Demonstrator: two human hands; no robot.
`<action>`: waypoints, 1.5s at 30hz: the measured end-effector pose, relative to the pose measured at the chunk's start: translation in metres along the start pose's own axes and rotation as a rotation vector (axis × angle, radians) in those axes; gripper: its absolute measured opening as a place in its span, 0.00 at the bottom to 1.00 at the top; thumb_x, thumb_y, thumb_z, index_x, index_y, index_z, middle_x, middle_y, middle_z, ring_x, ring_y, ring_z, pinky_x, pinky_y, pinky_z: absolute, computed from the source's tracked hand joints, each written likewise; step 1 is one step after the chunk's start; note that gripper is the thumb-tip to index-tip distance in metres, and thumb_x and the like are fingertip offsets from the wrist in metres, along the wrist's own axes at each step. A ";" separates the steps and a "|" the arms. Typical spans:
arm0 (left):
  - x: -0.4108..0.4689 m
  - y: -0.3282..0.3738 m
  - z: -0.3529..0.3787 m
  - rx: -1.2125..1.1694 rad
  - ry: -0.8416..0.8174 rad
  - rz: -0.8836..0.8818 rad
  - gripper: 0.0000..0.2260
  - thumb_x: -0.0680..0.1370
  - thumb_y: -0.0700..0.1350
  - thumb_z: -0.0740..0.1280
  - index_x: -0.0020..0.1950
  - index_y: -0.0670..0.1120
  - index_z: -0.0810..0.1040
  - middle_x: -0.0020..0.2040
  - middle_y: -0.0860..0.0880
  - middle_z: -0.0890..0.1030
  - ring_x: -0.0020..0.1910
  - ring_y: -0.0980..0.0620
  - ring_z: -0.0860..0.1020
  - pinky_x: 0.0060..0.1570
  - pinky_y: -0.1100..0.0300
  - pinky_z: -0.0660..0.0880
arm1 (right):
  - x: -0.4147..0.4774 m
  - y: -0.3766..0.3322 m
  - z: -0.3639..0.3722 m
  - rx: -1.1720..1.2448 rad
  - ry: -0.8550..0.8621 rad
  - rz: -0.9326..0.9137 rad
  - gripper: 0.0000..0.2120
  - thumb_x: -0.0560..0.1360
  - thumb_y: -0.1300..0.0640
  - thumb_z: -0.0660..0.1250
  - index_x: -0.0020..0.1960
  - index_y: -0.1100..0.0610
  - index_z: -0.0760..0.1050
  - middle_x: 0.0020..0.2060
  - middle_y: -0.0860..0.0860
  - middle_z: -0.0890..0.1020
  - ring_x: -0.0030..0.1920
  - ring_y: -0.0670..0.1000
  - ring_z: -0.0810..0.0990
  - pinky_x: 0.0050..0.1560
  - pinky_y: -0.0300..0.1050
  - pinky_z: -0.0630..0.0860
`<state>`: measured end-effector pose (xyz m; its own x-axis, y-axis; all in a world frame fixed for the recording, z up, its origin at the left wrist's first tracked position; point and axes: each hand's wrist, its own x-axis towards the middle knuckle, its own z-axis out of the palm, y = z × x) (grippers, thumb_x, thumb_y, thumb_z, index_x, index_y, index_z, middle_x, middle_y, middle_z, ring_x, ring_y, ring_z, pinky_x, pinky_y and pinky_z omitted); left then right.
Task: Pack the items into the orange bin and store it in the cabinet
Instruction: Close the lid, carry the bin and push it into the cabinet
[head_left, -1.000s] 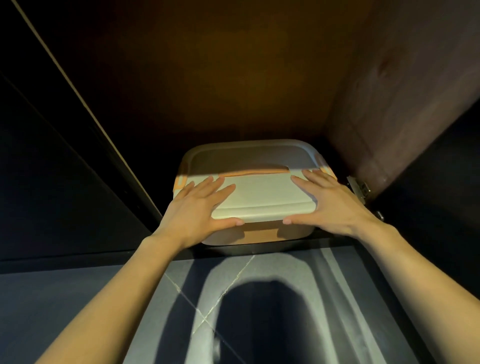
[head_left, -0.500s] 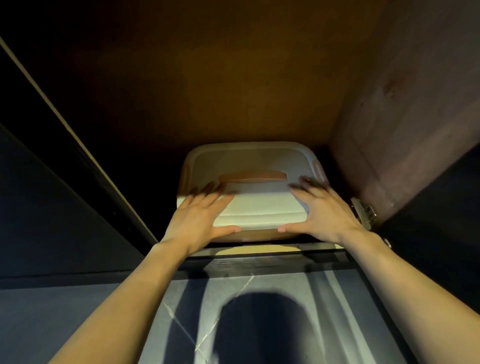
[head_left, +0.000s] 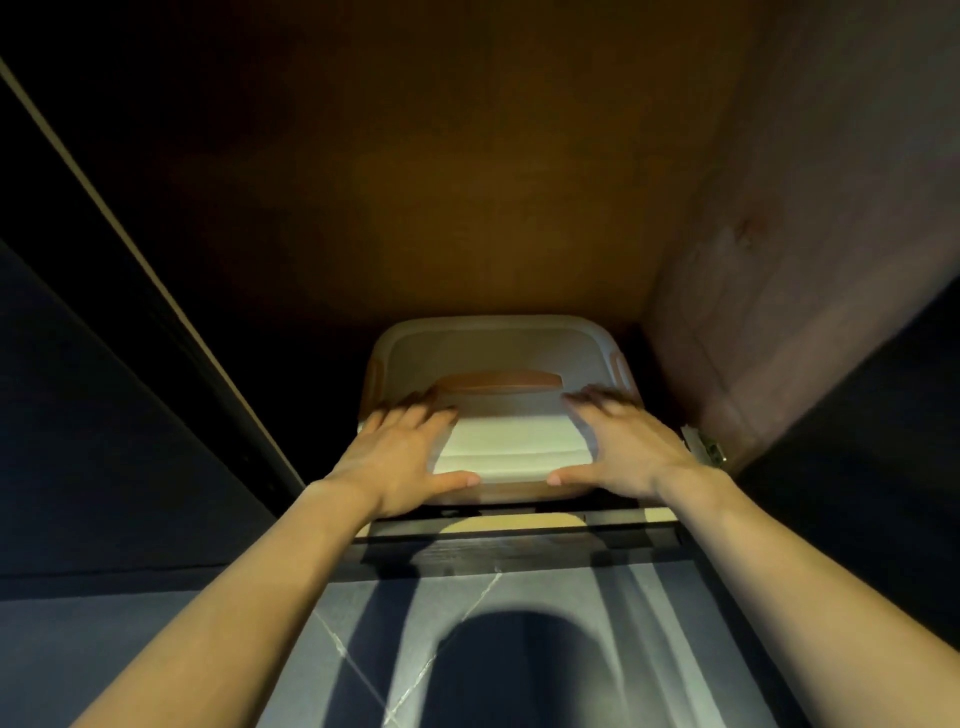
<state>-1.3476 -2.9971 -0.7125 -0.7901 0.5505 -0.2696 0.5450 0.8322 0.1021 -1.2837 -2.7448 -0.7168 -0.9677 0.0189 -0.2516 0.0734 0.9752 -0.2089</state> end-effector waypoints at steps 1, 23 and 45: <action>-0.003 0.002 -0.010 0.008 -0.004 -0.013 0.37 0.71 0.71 0.53 0.75 0.54 0.50 0.74 0.47 0.59 0.72 0.45 0.58 0.70 0.49 0.54 | -0.001 -0.005 -0.008 -0.008 -0.010 0.019 0.50 0.62 0.25 0.61 0.75 0.46 0.46 0.76 0.52 0.51 0.75 0.54 0.50 0.73 0.51 0.52; -0.303 0.109 -0.459 -0.085 -0.129 0.092 0.31 0.77 0.62 0.54 0.76 0.52 0.50 0.77 0.45 0.48 0.75 0.46 0.49 0.72 0.52 0.46 | -0.303 -0.163 -0.461 0.107 -0.184 0.225 0.42 0.68 0.27 0.56 0.75 0.47 0.53 0.73 0.55 0.62 0.73 0.57 0.57 0.71 0.59 0.54; -0.344 0.161 -0.511 -0.021 0.003 -0.018 0.32 0.77 0.60 0.57 0.75 0.50 0.49 0.77 0.43 0.49 0.75 0.43 0.50 0.72 0.52 0.50 | -0.420 -0.089 -0.451 0.374 -0.282 0.409 0.42 0.65 0.34 0.67 0.73 0.42 0.52 0.70 0.61 0.64 0.68 0.62 0.67 0.63 0.53 0.66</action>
<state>-1.1317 -3.0187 -0.1136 -0.8006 0.5357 -0.2685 0.5248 0.8431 0.1174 -0.9930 -2.7395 -0.1660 -0.7464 0.2658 -0.6101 0.5536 0.7569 -0.3474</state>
